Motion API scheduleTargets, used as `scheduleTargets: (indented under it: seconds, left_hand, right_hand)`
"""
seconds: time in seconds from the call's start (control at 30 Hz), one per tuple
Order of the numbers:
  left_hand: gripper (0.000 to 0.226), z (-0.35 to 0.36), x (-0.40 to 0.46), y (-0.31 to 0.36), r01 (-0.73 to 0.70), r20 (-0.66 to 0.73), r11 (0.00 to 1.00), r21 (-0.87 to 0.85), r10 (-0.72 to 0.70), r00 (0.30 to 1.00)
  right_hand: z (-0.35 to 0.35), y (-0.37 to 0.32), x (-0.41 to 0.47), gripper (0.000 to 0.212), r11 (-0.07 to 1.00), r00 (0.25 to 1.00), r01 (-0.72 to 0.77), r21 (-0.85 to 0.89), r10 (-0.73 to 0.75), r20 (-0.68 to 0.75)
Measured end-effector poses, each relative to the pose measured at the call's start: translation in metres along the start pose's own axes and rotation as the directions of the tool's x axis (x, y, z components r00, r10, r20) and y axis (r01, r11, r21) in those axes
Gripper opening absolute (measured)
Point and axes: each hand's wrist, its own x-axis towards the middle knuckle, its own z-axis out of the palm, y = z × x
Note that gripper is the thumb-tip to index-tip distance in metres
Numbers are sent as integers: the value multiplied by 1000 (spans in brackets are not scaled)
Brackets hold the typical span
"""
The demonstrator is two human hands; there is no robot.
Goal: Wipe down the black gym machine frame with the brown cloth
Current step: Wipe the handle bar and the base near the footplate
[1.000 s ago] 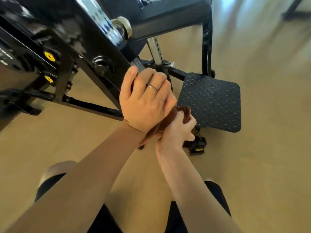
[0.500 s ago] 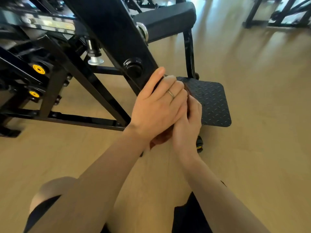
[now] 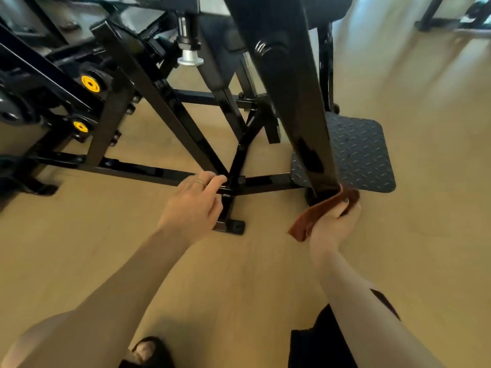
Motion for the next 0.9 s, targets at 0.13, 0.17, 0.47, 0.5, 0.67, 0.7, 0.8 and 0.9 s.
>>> scheduleTargets:
  seconds: [0.13,0.17,0.47,0.5,0.67,0.7,0.8,0.9]
  left_hand:
    - [49,35,9,-42,12,216,997,70,-27,976]
    - [51,43,14,-51,10,233,996,86,-30,972]
    - [65,116,21,-116,41,322,998,-36,-27,946]
    - [69,121,20,-122,73,366,996,-45,-51,929]
    - [80,128,27,-157,322,444,902,-287,-173,879]
    - [83,131,27,-164,377,452,868,-324,-207,867]
    - [90,139,26,-170,487,474,746,-455,-260,841]
    - [96,143,38,-164,545,485,597,-589,-278,829]
  right_hand:
    - [26,42,-46,44,941,922,-335,-41,336,190]
    - [38,53,-57,46,938,905,-346,-33,342,254]
    - [126,80,-70,34,976,884,-192,-107,219,413]
    - [132,80,-70,31,976,889,-160,-148,207,409]
    - [159,72,-82,23,922,880,74,-379,118,461]
    - [163,66,-83,20,902,872,131,-411,92,481]
    - [170,50,-75,25,798,831,370,-475,-56,553]
    - [173,31,-55,31,634,770,538,-555,-103,629]
